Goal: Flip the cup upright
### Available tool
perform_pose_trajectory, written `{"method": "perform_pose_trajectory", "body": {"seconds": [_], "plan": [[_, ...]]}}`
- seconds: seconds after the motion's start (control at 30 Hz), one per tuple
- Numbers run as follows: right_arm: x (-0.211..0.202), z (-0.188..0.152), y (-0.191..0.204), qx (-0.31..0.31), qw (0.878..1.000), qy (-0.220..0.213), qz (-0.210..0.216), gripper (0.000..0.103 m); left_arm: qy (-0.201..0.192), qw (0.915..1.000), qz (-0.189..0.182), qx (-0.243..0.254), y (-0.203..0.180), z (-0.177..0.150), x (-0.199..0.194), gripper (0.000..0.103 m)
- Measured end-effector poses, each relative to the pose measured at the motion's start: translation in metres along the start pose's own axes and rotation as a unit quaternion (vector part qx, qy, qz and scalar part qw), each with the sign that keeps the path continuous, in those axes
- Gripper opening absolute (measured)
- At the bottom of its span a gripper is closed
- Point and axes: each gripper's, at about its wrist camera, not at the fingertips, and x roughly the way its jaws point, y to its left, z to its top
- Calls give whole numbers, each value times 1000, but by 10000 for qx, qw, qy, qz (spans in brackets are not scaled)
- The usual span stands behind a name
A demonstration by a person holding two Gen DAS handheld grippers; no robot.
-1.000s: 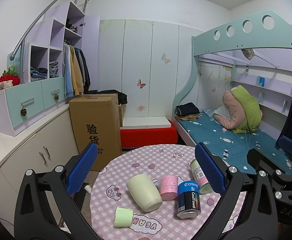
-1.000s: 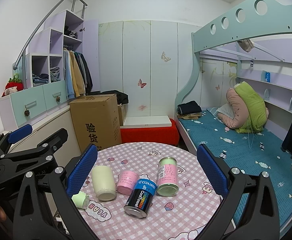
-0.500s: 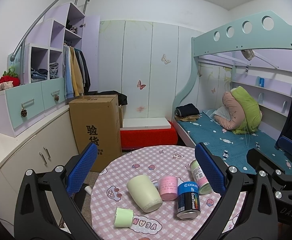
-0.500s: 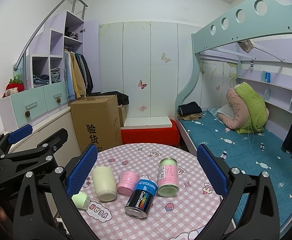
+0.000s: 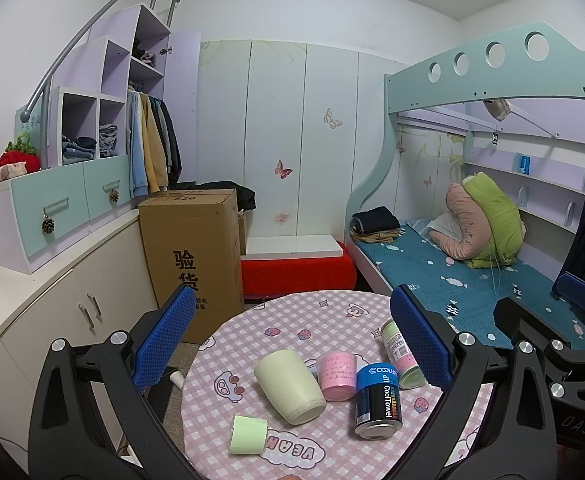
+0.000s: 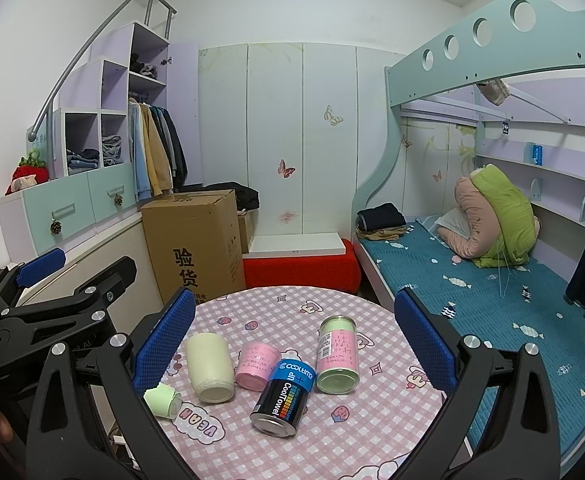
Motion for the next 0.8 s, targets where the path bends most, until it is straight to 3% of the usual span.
{"method": "perform_pose_trajectory", "body": {"seconds": [0.5,0.8], "plan": [[1,0,3,6,10000,18,-2,96,16,10000,2,1,0,-1,1,98],[21,-6,-4,68,9997,227,-5,96,284,9996,-3,43,-5,-12,26,98]]}}
